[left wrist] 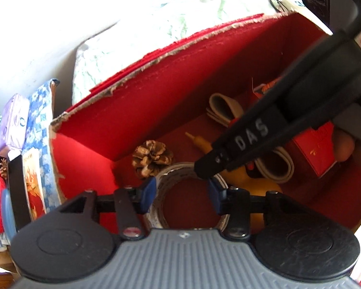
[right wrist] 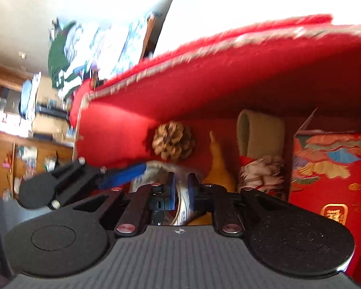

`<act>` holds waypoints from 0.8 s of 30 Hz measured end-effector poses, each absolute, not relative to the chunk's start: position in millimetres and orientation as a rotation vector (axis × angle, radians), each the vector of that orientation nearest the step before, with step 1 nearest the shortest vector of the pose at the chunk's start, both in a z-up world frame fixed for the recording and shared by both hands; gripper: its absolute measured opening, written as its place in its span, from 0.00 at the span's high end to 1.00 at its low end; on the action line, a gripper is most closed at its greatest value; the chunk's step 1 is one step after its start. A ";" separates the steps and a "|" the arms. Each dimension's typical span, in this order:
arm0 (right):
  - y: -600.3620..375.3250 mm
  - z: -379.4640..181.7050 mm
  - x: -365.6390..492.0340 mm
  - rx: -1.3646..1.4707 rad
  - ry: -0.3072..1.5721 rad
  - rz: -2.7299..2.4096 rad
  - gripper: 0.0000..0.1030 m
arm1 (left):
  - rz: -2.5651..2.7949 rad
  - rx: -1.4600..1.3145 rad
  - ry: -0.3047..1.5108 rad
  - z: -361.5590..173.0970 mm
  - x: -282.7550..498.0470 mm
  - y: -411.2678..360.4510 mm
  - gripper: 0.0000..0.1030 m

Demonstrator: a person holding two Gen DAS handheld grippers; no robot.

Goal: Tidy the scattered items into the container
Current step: 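Open the right gripper and release the tape roll in the box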

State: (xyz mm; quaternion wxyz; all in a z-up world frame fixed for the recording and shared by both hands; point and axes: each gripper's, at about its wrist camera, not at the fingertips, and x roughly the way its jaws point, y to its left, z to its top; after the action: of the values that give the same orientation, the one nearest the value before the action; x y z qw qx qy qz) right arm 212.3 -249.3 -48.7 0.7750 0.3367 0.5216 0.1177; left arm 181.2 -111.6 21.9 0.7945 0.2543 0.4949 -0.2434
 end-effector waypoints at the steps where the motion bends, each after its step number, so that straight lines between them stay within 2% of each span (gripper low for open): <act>1: -250.9 -46.4 209.1 0.719 1.117 0.227 0.87 | -0.515 0.540 1.062 22.1 180.7 -111.5 0.57; 7: -248.9 -37.7 186.4 0.499 1.094 0.030 0.86 | -0.441 0.449 1.101 25.4 183.8 -108.5 0.56; 13: -255.5 -40.7 178.8 0.529 1.047 -0.036 0.85 | -0.376 0.375 1.099 28.9 189.2 -97.3 0.52; 15: -251.9 -38.9 177.7 0.490 1.030 -0.066 0.85 | -0.364 0.366 1.084 22.9 188.2 -93.5 0.45; 17: -250.4 -36.2 177.3 0.464 1.019 -0.058 0.85 | -0.347 0.372 1.069 20.6 189.7 -94.6 0.43; 19: -253.3 -38.0 179.0 0.478 1.027 -0.062 0.85 | -0.327 0.378 1.060 1.9 196.5 -101.2 0.43; 24: -254.1 -38.0 177.5 0.484 1.032 -0.067 0.85 | -0.293 0.369 1.064 -1.6 197.0 -102.8 0.42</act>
State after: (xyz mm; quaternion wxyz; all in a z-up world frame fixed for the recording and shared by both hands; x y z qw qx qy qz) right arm 177.5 -254.1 -38.0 0.8415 0.2289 0.4883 -0.0315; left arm 197.0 -102.8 -1.6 0.8355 0.1742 0.5024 -0.1385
